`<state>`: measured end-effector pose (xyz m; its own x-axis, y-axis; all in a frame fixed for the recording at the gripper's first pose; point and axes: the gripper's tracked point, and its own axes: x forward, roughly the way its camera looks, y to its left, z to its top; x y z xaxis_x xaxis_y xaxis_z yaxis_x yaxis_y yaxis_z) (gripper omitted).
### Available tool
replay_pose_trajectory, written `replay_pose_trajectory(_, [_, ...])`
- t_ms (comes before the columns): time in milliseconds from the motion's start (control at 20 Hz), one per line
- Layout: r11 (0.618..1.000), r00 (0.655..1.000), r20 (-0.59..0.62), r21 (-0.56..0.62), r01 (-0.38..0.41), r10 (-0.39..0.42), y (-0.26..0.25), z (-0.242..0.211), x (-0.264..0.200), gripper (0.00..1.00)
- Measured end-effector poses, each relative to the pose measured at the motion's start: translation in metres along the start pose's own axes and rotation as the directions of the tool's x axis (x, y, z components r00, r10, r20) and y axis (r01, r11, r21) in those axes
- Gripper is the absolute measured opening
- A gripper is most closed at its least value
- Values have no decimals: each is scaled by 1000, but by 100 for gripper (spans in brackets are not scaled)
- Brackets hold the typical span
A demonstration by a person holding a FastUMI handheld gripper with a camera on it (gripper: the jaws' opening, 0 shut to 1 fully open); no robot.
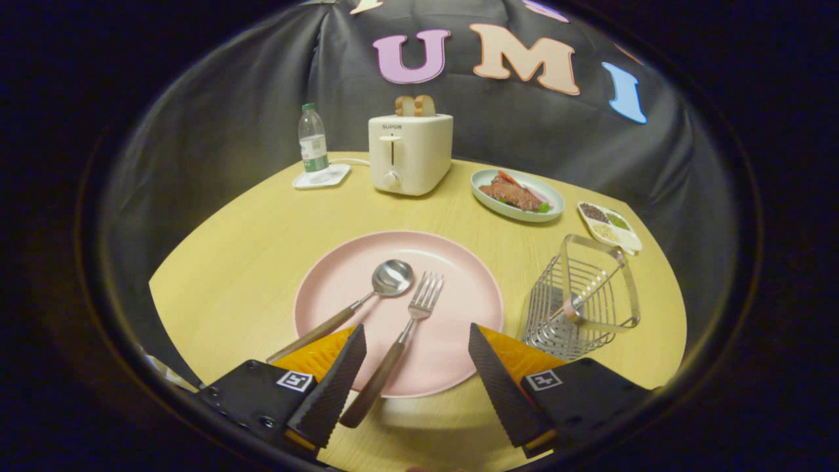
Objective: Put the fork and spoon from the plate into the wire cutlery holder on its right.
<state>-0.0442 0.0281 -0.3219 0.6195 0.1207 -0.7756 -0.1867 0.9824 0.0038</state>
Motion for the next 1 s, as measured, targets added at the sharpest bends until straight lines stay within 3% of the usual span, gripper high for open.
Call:
replay_pose_trajectory(100, [1000,1000,-21,-4,-11,11,3,-5,2,100])
replay_pose_trajectory(150, [1000,1000,-27,-7,-13,13,5,-6,4,95])
replay_pose_trajectory(350, [1000,998,-57,-13,-16,15,10,-11,11,73])
replay_pose_trajectory(700, [1000,995,-103,0,-11,11,13,-18,13,24])
replay_pose_trajectory(800, [1000,992,-121,11,-20,21,15,-19,13,24])
replay_pose_trajectory(850, [1000,993,-115,4,12,-12,8,-17,13,22])
replay_pose_trajectory(1000, [1000,992,-126,16,6,-4,9,-15,14,15])
